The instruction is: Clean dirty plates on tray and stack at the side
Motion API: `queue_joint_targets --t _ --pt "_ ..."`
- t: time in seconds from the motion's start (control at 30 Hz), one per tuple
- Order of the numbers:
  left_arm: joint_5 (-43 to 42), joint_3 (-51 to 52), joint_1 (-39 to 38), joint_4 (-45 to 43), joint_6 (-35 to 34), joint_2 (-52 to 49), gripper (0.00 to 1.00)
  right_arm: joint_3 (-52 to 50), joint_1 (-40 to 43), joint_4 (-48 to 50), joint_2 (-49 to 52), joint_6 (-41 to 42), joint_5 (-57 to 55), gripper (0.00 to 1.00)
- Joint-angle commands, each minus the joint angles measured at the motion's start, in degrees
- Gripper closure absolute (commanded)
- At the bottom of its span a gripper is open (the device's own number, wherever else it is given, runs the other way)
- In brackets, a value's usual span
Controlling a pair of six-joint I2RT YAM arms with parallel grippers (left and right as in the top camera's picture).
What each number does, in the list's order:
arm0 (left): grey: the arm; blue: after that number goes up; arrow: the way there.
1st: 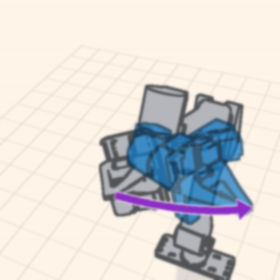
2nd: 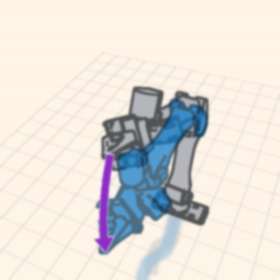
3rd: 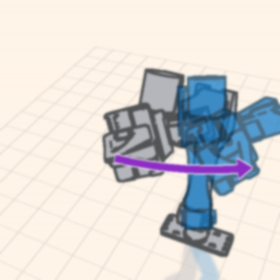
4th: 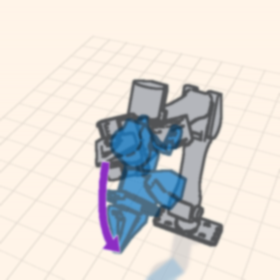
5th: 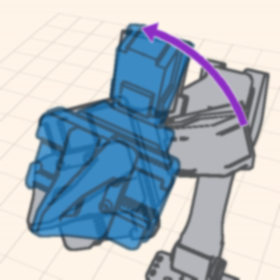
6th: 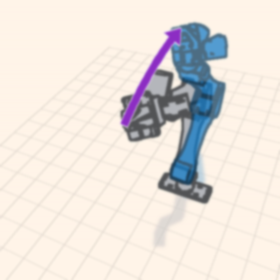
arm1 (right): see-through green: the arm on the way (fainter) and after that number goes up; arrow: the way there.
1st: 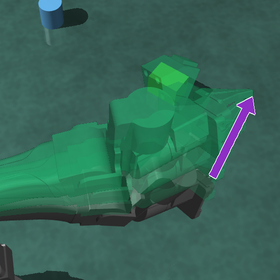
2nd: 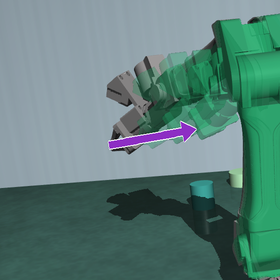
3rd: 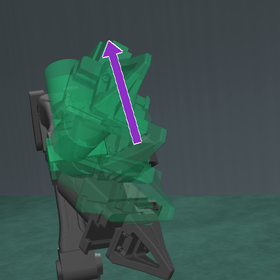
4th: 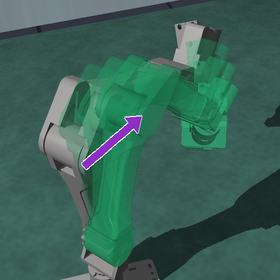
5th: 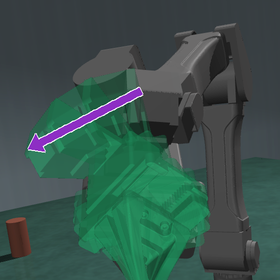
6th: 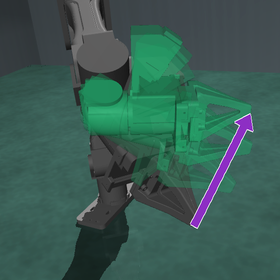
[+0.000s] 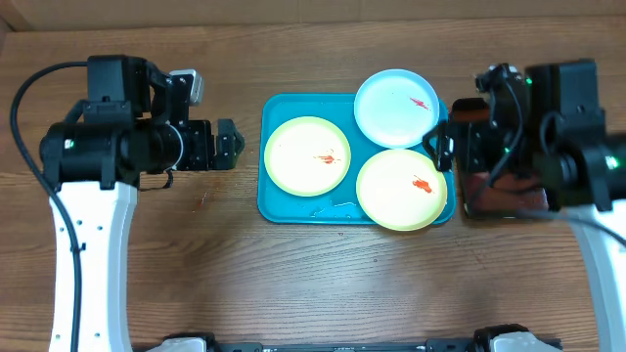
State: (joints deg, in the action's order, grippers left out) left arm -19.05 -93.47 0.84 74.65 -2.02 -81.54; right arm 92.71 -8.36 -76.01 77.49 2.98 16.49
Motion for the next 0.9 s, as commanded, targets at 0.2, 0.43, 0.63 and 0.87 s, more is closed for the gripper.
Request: queue_joint_targets --t 0.2,0.43,0.63,0.87 --pt "4.8 -1.4 -2.9 -0.7 -7.6 -7.9 0.37 1.4 0.8 -0.5 3.5 5.8 -2.5 0.10" --pt "15.0 -1.4 -10.7 -4.0 -20.9 -18.0 0.48 1.4 9.9 -1.5 3.5 15.1 -9.5 0.18" --pt "14.8 -1.4 -12.2 -5.1 -26.4 -27.2 0.53 1.3 20.4 -1.5 3.7 15.0 -9.6 0.23" --pt "14.9 -1.4 -12.4 -9.5 -26.3 -34.7 0.61 0.0 24.3 -1.7 3.8 13.1 -9.6 0.22"
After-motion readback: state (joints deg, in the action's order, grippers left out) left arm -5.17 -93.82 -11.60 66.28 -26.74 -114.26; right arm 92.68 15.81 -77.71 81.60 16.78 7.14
